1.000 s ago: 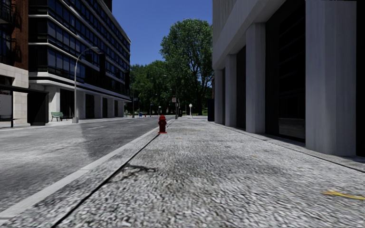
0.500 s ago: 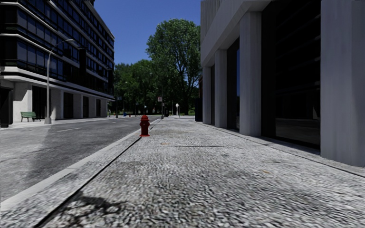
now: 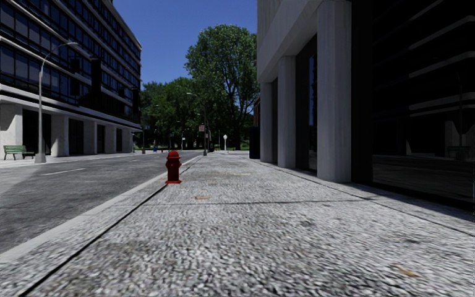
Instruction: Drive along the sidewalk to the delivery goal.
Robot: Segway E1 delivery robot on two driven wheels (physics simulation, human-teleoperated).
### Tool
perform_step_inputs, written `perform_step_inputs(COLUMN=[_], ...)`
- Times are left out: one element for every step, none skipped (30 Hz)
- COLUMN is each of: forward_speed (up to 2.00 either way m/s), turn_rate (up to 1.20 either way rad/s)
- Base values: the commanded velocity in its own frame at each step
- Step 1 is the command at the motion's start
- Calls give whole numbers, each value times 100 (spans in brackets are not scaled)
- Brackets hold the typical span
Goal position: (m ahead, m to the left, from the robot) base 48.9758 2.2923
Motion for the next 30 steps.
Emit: perform_step_inputs(forward_speed=[200, 200, 200, 200, 200, 200, 200, 200, 200, 200, 200, 200, 200, 200, 200, 200, 200, 200, 200, 200, 200, 200, 200, 200, 200, 200, 200, 200, 200, 200], turn_rate=[0, 0, 0, 0, 0, 0, 0, 0, 0, 0, 0, 0, 0, 0, 0, 0, 0, 0, 0, 0, 0, 0, 0, 0, 0, 0, 0, 0, 0, 0])
